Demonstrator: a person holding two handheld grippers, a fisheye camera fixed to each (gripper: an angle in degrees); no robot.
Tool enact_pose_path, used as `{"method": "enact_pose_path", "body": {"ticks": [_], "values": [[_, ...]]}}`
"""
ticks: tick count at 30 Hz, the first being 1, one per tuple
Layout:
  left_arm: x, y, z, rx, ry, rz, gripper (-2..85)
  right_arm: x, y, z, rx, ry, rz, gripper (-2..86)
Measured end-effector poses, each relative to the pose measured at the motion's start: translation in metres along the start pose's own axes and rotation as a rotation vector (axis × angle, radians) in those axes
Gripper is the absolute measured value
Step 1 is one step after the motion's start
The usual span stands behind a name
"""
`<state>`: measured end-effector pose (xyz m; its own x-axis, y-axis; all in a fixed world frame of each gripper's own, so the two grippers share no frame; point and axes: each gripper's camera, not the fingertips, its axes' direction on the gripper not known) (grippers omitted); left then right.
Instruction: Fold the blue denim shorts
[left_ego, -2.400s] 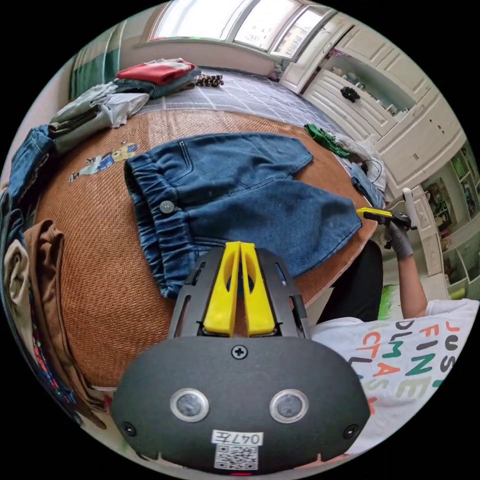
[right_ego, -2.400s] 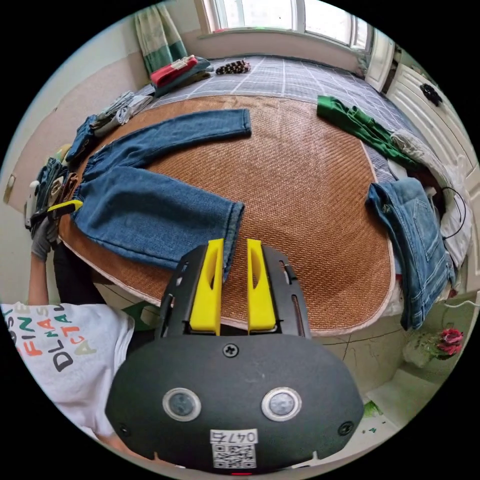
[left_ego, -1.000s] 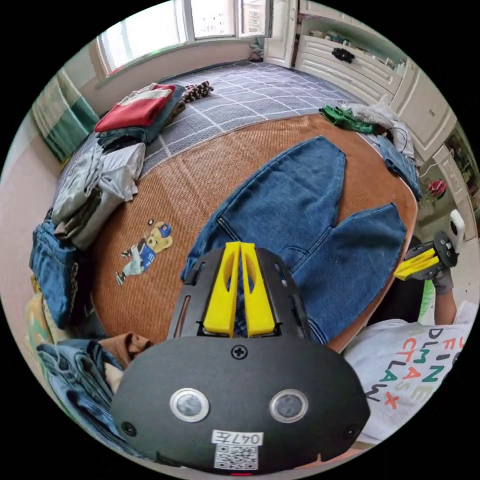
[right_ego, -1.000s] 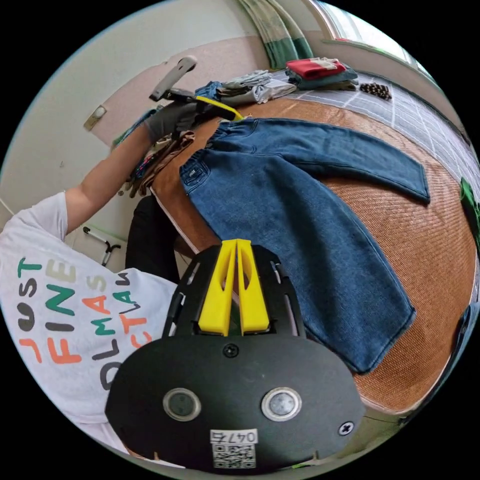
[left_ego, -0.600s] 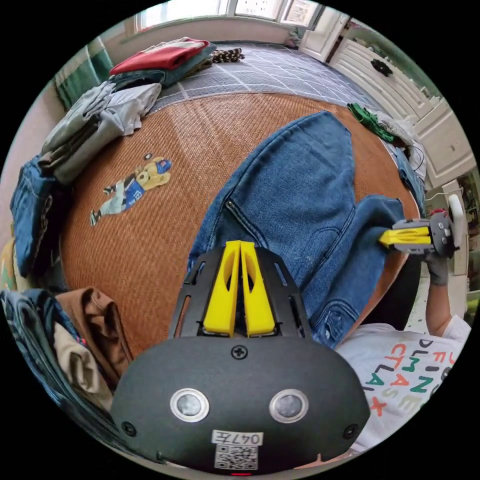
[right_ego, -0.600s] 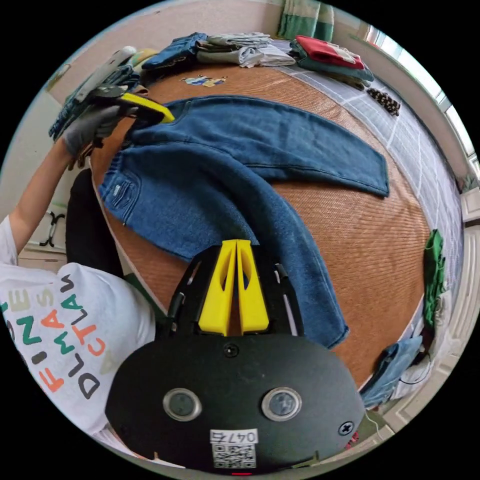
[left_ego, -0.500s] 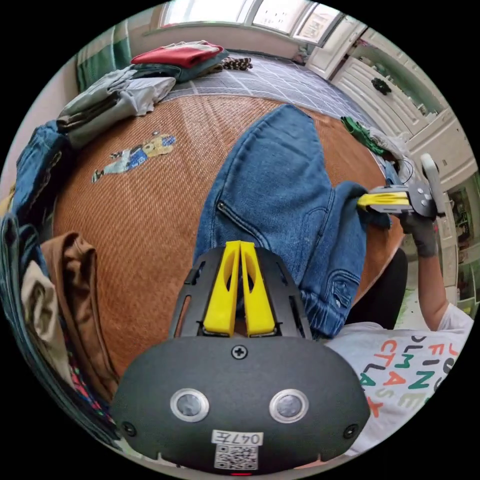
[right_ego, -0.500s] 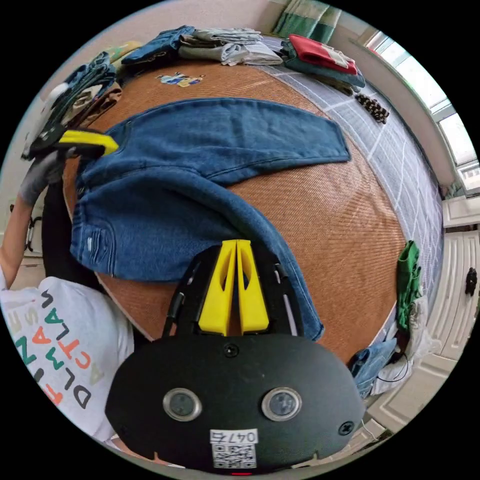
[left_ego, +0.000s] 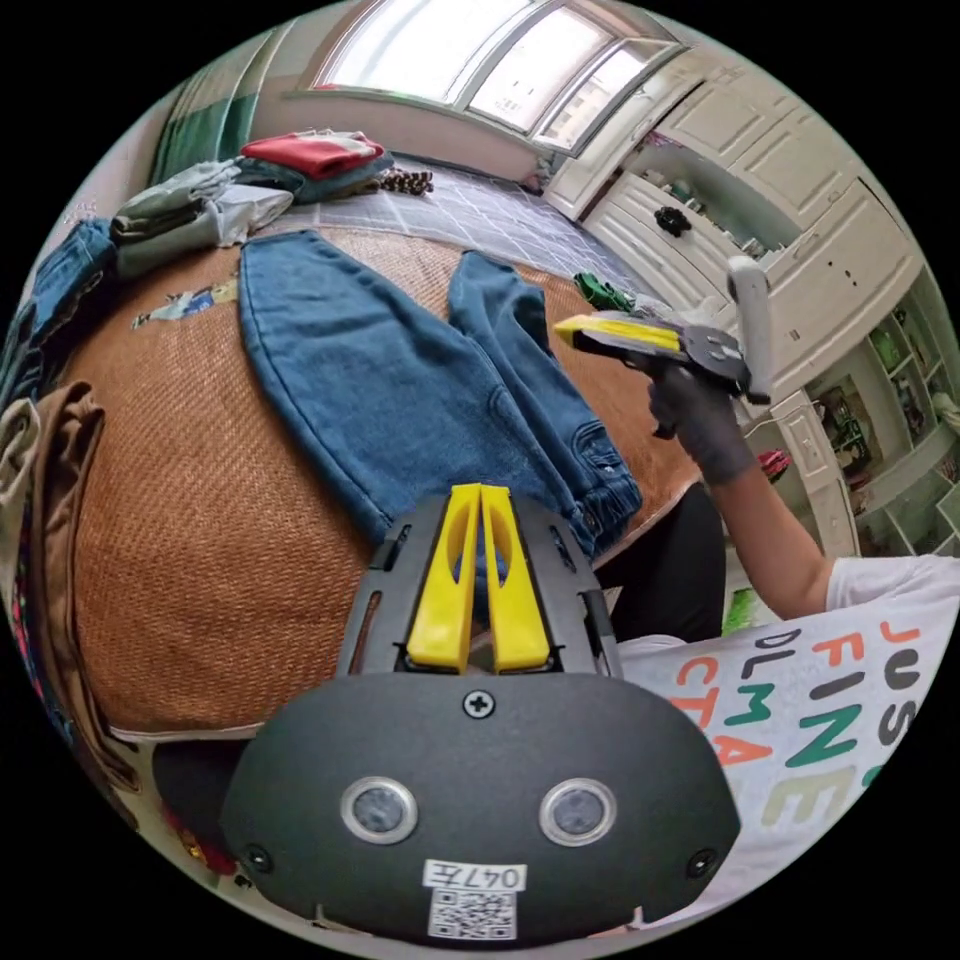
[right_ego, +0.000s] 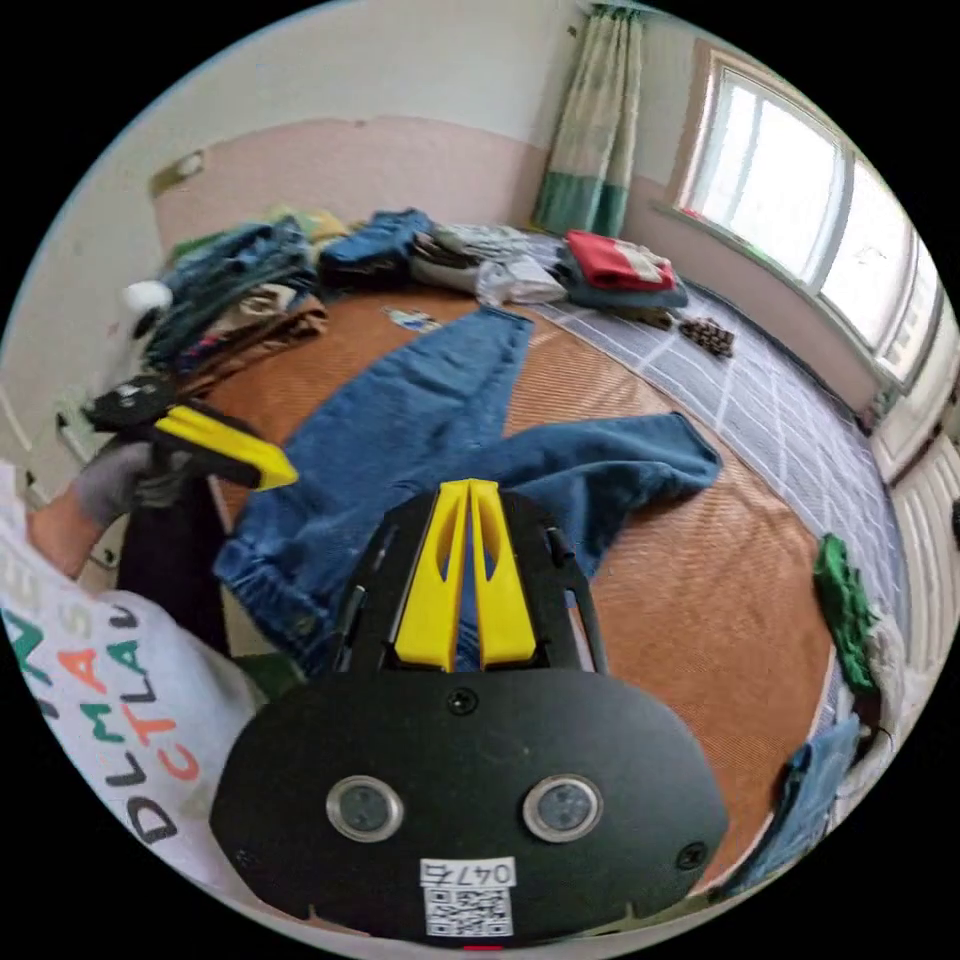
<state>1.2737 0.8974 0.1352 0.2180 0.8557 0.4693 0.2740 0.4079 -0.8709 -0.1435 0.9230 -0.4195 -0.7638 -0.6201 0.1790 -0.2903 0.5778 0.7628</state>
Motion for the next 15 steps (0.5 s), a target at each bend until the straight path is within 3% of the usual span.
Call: {"method": "enact_pose_path", "body": {"ticks": [2,6,12,15], "values": [[0.004,-0.022,0.003,-0.025,-0.060,0.058,-1.0,-0.025,0.001,-0.006,0.013,-0.140,-0.060,-0.6],[0.005,-0.039,0.044,-0.203,-0.237,0.102,-1.0,-0.050,0.000,0.036,-0.273,-0.074,-0.157,-0.6],[-0.001,-0.018,0.022,-0.145,-0.221,0.043,-1.0,-0.023,-0.026,0.023,-0.331,-0.156,-0.128,-0.6],[0.031,-0.025,0.009,-0.112,-0.209,0.123,-1.0,-0.024,-0.050,0.004,-0.249,-0.138,-0.173,-0.6]]}}
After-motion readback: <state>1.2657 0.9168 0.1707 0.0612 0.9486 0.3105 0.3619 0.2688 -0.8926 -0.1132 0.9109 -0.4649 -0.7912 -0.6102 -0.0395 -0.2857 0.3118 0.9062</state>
